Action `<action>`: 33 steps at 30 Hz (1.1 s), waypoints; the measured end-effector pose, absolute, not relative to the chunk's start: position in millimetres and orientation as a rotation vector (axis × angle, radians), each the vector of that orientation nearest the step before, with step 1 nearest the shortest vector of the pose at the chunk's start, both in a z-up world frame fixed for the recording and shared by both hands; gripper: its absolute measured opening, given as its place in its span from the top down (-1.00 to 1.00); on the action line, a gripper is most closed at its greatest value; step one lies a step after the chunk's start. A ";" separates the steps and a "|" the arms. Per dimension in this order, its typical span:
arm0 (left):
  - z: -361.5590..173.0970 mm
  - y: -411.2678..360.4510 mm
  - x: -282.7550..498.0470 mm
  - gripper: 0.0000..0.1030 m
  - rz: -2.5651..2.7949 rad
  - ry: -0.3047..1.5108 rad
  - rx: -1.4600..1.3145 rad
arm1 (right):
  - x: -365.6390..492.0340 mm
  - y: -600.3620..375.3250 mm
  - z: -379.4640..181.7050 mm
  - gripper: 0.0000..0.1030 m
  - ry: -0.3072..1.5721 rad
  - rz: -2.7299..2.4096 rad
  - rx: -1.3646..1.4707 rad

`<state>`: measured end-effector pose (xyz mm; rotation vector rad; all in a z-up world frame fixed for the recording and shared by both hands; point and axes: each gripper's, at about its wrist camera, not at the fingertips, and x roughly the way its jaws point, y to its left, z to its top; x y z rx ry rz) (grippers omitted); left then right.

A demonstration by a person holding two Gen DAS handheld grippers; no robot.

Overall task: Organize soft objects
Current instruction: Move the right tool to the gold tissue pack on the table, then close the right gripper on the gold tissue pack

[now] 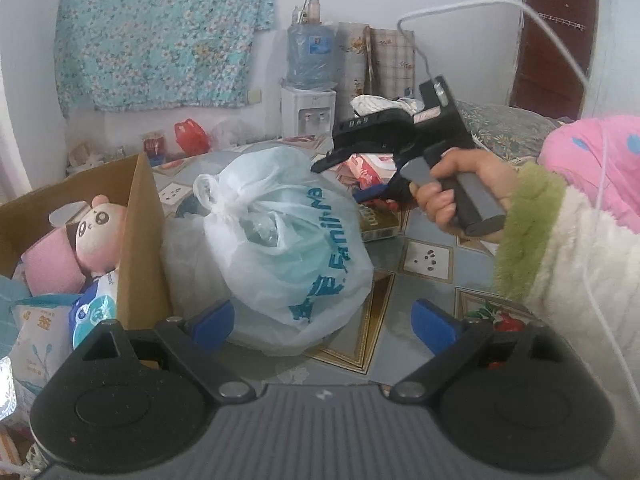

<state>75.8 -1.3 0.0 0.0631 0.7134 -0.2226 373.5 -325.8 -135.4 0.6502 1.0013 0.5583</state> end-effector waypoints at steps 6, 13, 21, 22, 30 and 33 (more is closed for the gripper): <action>0.5 0.5 73.5 -0.87 -0.246 0.715 0.054 | 365.3 -324.7 -146.9 -0.41 1.030 0.564 0.650; -0.4 -2.0 65.0 -0.87 -0.292 0.716 0.025 | 320.6 -338.5 -154.5 -0.43 1.067 0.521 0.628; -6.0 -6.3 54.7 -0.87 -0.334 0.730 0.012 | 268.3 -349.0 -152.2 -0.40 1.069 0.519 0.576; -6.0 -6.2 53.9 -0.87 -0.337 0.730 0.011 | 268.3 -349.0 -152.2 -0.37 1.069 0.519 0.576; -5.5 1.8 49.4 -0.87 -0.326 0.722 -0.006 | 244.2 -333.8 -142.9 0.16 1.032 0.505 0.342; -7.0 1.9 51.7 -0.87 -0.330 0.734 -0.014 | 235.6 -338.2 -142.7 0.22 1.021 0.515 0.321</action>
